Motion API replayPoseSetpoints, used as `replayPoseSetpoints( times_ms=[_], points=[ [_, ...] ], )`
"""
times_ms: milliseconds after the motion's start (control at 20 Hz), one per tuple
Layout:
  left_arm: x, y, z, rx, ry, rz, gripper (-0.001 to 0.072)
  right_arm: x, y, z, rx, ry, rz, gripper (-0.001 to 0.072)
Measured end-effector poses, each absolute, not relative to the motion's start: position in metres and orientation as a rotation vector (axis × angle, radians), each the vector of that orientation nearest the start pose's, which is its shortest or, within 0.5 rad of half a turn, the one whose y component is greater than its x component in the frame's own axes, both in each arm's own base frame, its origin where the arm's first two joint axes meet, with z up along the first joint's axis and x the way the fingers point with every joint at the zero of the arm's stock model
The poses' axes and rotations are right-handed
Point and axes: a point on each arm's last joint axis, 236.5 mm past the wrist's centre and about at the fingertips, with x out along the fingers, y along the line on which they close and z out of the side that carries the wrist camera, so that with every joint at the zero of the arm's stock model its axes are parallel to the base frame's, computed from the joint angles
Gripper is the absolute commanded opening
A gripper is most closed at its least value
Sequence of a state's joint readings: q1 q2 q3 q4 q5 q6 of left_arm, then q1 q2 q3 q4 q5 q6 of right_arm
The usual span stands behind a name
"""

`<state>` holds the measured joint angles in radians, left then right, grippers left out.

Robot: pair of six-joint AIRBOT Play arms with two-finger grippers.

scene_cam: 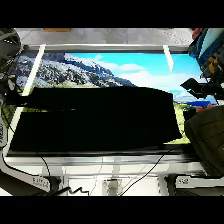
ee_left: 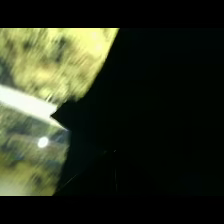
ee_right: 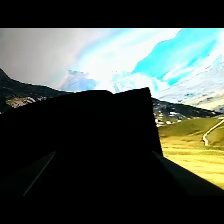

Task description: Fold the clothes and pants, and hang the long-sleeved shirts on hangers.

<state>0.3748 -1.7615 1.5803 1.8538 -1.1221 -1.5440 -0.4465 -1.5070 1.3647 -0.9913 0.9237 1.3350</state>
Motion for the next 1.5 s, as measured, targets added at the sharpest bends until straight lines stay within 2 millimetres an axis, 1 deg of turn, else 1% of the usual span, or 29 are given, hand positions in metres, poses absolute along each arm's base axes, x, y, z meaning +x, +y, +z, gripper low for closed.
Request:
replayPoseSetpoints(
  times_ms=[50, 100, 150, 200, 250, 400, 450, 500, 550, 600, 650, 700, 800, 900, 950, 1050, 1150, 1250, 1350, 1450, 1500],
  points=[
    [0.433, 0.241, -0.047, 0.048, 1.365, 0.447, 0.0008, 0.488, -0.12, 0.038, 0.552, 0.887, -0.059, 0.0619],
    [0.428, 0.244, -0.048, 0.049, 1.381, 0.453, 0.0058, 0.487, -0.12, 0.038, 0.55, 0.888, -0.059, 0.0625],
    [0.425, 0.246, -0.049, 0.049, 1.39, 0.457, 0.0275, 0.487, -0.12, 0.038, 0.549, 0.89, -0.059, 0.0629],
    [0.421, 0.247, -0.049, 0.048, 1.403, 0.46, 0.0529, 0.487, -0.12, 0.037, 0.547, 0.892, -0.059, 0.0633],
    [0.42, 0.249, -0.049, 0.055, 1.41, 0.461, 0.0622, 0.486, -0.12, 0.037, 0.547, 0.894, -0.058, 0.0633],
    [0.417, 0.249, -0.049, 0.06, 1.422, 0.456, 0.0616, 0.484, -0.118, 0.035, 0.547, 0.909, -0.052, 0.0631],
    [0.414, 0.249, -0.049, 0.061, 1.43, 0.458, 0.0574, 0.483, -0.117, 0.035, 0.548, 0.915, -0.049, 0.0621],
    [0.413, 0.249, -0.048, 0.062, 1.434, 0.458, 0.0437, 0.481, -0.116, 0.034, 0.548, 0.921, -0.045, 0.0553],
    [0.412, 0.248, -0.045, 0.062, 1.434, 0.458, 0.0317, 0.48, -0.114, 0.035, 0.549, 0.928, -0.041, 0.0387],
    [0.412, 0.247, -0.04, 0.063, 1.43, 0.46, 0.0184, 0.478, -0.113, 0.037, 0.547, 0.931, -0.036, 0.0187],
    [0.411, 0.247, -0.034, 0.064, 1.423, 0.463, 0.0028, 0.476, -0.111, 0.039, 0.545, 0.935, -0.03, 0.007],
    [0.411, 0.247, -0.025, 0.067, 1.409, 0.466, 0.0009, 0.473, -0.109, 0.044, 0.539, 0.937, -0.025, 0.0013],
    [0.411, 0.244, -0.004, 0.063, 1.367, 0.471, 0.0009, 0.465, -0.105, 0.058, 0.517, 0.935, -0.015, 0.0014],
    [0.408, 0.234, 0.015, 0.027, 1.34, 0.457, 0.0008, 0.454, -0.1, 0.075, 0.489, 0.934, 0.0, 0.0013],
    [0.408, 0.226, 0.024, 0.004, 1.32, 0.438, 0.0008, 0.446, -0.097, 0.083, 0.47, 0.942, 0.005, 0.0013],
    [0.408, 0.209, 0.043, -0.021, 1.282, 0.393, 0.0008, 0.422, -0.095, 0.095, 0.418, 0.978, -0.004, 0.0012],
    [0.403, 0.19, 0.06, -0.03, 1.251, 0.348, 0.0008, 0.388, -0.092, 0.098, 0.369, 1.043, -0.027, 0.0013],
    [0.392, 0.168, 0.067, -0.045, 1.234, 0.298, 0.0007, 0.348, -0.084, 0.093, 0.347, 1.105, -0.049, 0.0013],
    [0.374, 0.149, 0.071, -0.051, 1.216, 0.252, 0.0007, 0.307, -0.076, 0.081, 0.339, 1.152, -0.083, 0.0012],
    [0.352, 0.138, 0.074, -0.028, 1.195, 0.227, 0.0007, 0.262, -0.068, 0.064, 0.344, 1.185, -0.129, 0.0013],
    [0.34, 0.133, 0.074, -0.018, 1.191, 0.214, 0.0008, 0.243, -0.065, 0.055, 0.353, 1.19, -0.152, 0.0061]
  ],
)
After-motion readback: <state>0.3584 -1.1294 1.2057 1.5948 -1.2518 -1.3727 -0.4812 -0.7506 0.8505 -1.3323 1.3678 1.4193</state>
